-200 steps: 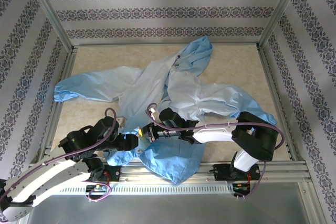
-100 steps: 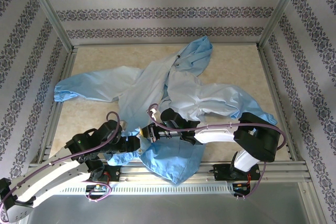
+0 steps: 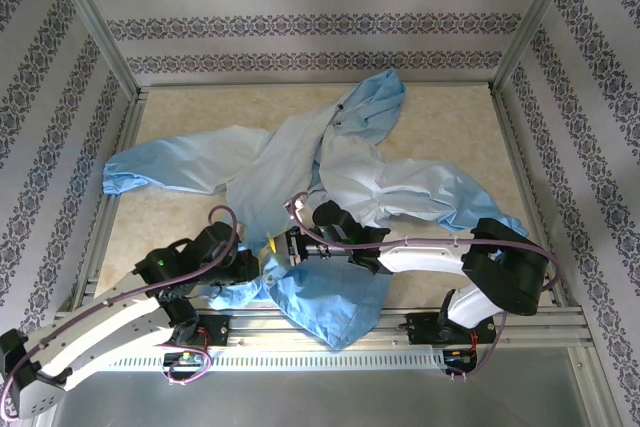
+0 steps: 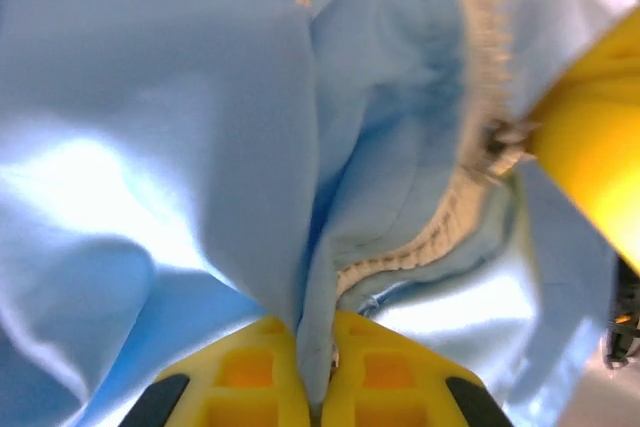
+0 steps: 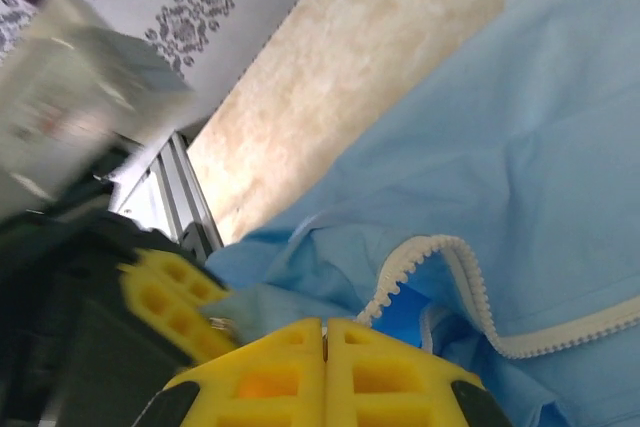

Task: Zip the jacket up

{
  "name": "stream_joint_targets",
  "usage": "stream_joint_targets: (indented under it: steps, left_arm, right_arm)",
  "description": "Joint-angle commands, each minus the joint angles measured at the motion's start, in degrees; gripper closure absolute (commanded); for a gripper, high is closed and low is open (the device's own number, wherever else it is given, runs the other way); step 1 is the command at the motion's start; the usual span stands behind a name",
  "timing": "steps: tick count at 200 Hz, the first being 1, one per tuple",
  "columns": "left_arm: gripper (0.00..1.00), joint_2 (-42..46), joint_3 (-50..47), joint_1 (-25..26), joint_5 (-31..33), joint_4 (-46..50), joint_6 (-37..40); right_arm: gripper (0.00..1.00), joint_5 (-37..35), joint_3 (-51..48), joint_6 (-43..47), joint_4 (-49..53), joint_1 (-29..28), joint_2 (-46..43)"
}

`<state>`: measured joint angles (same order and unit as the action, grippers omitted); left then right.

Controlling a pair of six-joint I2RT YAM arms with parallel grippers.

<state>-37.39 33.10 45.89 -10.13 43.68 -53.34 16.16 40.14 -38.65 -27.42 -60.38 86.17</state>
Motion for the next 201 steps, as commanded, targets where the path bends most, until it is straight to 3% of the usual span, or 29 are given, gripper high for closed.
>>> stream_joint_targets:
  steps: [1, 27, 118, 165, 201]
  left_arm:
    - [1.00, 0.5, 9.4, -1.1, 3.6, 12.4, 5.2]
    - [1.00, -2.1, 17.0, -1.2, 3.8, 20.7, 7.9]
    - [1.00, -5.8, 36.7, -1.2, 0.6, 31.8, 14.5]
    - [1.00, -5.8, 40.5, -1.1, -1.7, 34.5, 15.2]
    - [1.00, -5.1, 39.7, -1.2, -1.7, 35.9, 14.9]
  right_arm:
    - [1.00, -0.5, 2.7, 2.8, 1.8, 0.8, -1.9]
    - [1.00, 0.0, 4.9, 4.1, 3.0, 0.8, -2.4]
    - [1.00, -0.8, 8.7, 9.1, 5.4, -0.3, -1.9]
    - [1.00, -2.1, 12.8, 16.7, 8.0, -1.9, 2.4]
    - [1.00, -6.2, 15.8, 21.6, 11.2, 0.1, 5.6]
